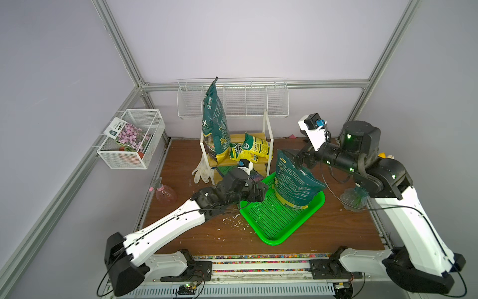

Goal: Take down the fertilizer bag from the shelf
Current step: Place the fertilizer bag in the storage box, then pick up the fertilizer bag from the shelf.

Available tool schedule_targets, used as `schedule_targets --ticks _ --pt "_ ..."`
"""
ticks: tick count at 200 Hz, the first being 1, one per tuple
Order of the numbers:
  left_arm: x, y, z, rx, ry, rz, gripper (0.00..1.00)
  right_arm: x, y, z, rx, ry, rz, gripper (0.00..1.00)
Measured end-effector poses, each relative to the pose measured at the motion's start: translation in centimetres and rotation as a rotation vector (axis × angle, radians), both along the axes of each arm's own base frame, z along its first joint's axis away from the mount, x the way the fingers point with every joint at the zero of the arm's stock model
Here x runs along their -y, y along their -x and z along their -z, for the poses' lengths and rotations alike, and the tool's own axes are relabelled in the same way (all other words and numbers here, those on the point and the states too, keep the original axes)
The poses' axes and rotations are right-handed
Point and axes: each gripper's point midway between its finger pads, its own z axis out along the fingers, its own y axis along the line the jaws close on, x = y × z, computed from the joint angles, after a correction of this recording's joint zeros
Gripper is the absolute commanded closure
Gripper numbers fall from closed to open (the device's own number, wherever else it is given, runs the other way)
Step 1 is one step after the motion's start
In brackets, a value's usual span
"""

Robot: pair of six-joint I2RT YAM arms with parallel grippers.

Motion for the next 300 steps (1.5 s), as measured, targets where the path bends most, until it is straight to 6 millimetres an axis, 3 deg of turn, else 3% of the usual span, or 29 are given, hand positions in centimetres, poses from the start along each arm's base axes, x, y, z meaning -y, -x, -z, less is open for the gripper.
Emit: schedule_targets --ticks 14,41,68,94,118,155,216,255,300 --pt "-1.4 0.0 -3.7 0.098 0.048 -0.028 0.09 -1.2 0.3 0.2 -0.048 -0.042 -0.049 0.01" --pt "-4.7 -0.4 -10.1 0.273 0.092 -0.125 0.09 -3.2 0.9 0.9 -0.141 -0.124 -0.137 0.12" --pt "-8.7 -1.0 -14.7 0.424 0.069 -0.272 0.07 -3.9 0.7 2.4 -0.194 -0.159 -0.114 0.13" --pt "-12.6 -1.6 -16.6 0.542 -0.027 -0.426 0.05 -4.2 0.5 4.5 -0.220 -0.131 -0.056 0.13" --pt "-15.0 -2.8 -17.5 0.622 -0.145 -0.544 0.03 -4.5 0.7 5.6 -0.225 -0.107 -0.024 0.13" --pt "-18.1 -7.0 -18.3 0.655 -0.278 -0.692 0.03 -4.7 1.0 6.6 -0.225 -0.098 -0.009 0.13" --pt "-17.4 -11.6 -20.0 0.693 -0.243 -0.670 0.03 -4.2 0.9 8.2 -0.238 -0.079 0.023 0.13" --pt "-15.2 -13.4 -20.0 0.694 -0.199 -0.608 0.07 -3.5 1.0 8.2 -0.226 -0.077 0.049 0.13" --pt "-14.2 -14.5 -19.2 0.666 -0.167 -0.576 0.09 -2.6 1.3 8.1 -0.208 -0.079 0.067 0.12"
